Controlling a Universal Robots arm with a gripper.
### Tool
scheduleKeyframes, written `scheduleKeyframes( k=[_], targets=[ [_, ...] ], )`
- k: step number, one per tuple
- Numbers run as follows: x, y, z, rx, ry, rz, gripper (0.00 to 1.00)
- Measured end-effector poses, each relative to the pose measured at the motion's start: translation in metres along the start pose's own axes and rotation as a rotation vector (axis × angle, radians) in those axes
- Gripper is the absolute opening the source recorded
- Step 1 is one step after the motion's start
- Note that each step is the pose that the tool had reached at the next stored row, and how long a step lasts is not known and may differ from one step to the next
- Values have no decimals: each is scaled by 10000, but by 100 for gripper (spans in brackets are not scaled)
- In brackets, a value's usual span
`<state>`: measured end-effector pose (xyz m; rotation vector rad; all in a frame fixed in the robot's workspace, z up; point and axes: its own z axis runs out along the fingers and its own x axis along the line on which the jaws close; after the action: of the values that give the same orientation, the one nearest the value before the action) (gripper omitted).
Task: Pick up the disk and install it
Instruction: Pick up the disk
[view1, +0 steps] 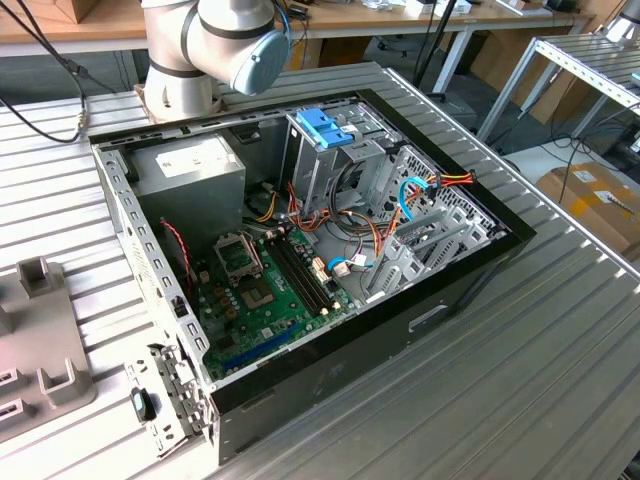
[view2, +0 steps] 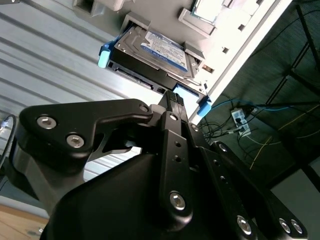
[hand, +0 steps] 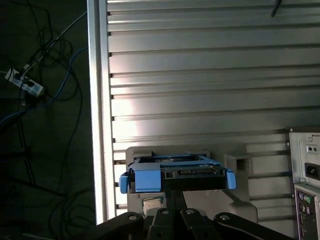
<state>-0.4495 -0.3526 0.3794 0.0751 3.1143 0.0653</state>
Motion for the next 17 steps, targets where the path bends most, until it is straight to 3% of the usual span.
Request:
scheduleKeyframes(
  k=[6,17],
  targets=[
    [0,0,0,-12,24,-550,11],
    [0,0,0,-12,24,-559,11]
  ],
)
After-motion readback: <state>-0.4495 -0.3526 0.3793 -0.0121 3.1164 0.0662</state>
